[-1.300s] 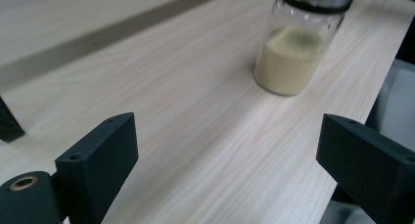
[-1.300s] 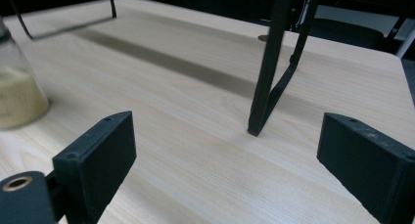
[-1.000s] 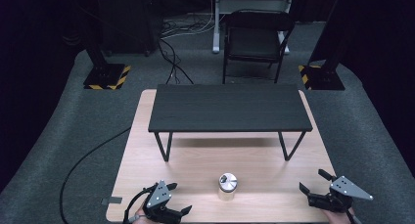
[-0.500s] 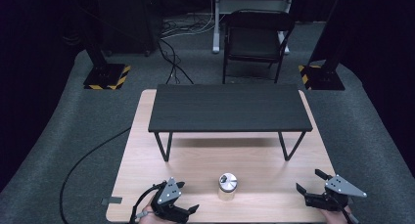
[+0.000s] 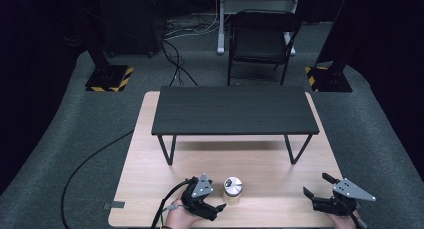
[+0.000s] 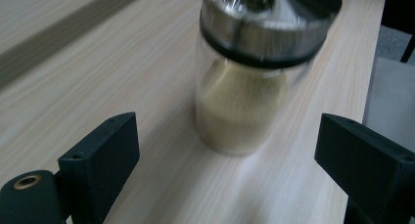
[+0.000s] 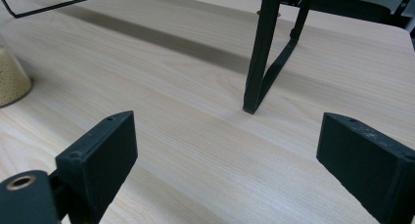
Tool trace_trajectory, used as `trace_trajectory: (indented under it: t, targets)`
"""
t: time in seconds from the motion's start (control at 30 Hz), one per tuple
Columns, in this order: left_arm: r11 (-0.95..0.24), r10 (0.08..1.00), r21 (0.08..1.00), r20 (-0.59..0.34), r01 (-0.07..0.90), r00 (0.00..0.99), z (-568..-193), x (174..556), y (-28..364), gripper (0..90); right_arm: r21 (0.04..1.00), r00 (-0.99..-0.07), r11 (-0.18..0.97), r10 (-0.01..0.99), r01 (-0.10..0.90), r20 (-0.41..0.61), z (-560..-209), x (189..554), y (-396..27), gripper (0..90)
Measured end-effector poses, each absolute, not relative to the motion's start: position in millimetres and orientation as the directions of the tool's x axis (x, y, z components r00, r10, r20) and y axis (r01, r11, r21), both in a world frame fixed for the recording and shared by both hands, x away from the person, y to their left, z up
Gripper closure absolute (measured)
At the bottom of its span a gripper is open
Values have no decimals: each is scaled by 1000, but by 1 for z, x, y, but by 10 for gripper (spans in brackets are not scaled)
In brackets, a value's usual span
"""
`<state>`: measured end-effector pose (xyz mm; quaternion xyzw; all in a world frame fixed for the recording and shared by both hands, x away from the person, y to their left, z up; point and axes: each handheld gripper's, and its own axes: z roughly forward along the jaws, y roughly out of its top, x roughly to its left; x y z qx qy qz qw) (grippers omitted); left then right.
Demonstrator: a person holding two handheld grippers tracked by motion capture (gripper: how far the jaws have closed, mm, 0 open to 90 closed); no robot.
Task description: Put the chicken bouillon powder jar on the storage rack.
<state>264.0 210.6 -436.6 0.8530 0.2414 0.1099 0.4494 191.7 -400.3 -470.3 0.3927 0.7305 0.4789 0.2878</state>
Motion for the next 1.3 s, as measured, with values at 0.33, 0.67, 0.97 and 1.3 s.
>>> trace_trajectory:
  t: [0.33, 0.67, 0.97, 1.3]
  targets:
    - [-528, 477, 795, -12, 298, 879, -439, 286, 176, 102, 924, -533, 238, 845, 299, -45, -470, 192, -400, 74]
    - [-597, 402, 766, 27, 239, 915, -437, 297, 161, 318, 925, -531, 237, 846, 295, -48, -470, 192, -400, 76]
    - [-594, 413, 763, 16, 256, 911, -436, 298, 159, 322, 923, -539, 247, 841, 295, -53, -470, 192, -398, 80]
    - [-572, 429, 768, -18, 287, 903, -420, 301, 164, 322, 923, -536, 244, 843, 298, -50, -471, 193, -399, 79]
